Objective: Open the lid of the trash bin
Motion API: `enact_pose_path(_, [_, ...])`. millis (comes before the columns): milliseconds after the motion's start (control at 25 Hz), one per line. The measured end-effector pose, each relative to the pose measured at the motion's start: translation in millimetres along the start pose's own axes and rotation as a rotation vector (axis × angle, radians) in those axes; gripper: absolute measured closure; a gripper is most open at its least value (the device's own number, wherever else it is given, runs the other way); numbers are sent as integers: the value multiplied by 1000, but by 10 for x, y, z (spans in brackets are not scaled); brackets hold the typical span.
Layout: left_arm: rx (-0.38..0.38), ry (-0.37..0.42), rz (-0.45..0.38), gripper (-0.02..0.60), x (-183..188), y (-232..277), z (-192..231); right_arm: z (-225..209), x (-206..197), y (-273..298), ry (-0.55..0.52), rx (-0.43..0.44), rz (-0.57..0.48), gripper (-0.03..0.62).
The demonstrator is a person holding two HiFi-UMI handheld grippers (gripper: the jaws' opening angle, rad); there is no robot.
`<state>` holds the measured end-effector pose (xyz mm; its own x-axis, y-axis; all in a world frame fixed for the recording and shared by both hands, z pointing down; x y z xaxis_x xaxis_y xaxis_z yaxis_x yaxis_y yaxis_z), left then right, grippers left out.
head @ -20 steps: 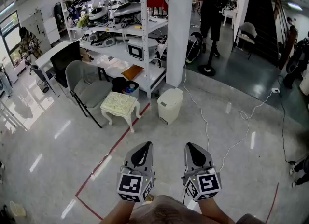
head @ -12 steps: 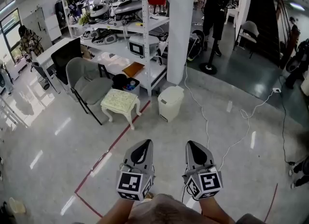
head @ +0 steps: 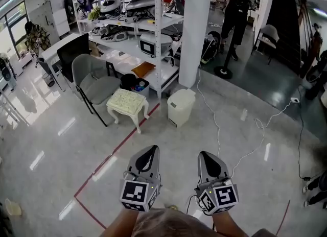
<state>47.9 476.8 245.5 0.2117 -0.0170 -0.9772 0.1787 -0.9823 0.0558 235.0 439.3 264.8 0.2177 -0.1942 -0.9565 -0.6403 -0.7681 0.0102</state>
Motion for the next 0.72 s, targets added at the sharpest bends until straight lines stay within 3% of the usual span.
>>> enact_pose_path(720, [-13, 9, 2, 583, -149, 693, 306, -335, 31, 657, -6, -20, -8, 562])
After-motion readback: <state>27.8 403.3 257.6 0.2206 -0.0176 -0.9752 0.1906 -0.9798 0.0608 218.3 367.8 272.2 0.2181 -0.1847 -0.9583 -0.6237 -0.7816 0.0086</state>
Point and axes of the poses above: the fingertips, and each gripper's own axes: y forward along the fingers, z to its left, x out of its top, the point moved 5 cm from there along -y, backward along the fingers, and after that the axes turned 12 degrees about y, right-handed, at the moved point
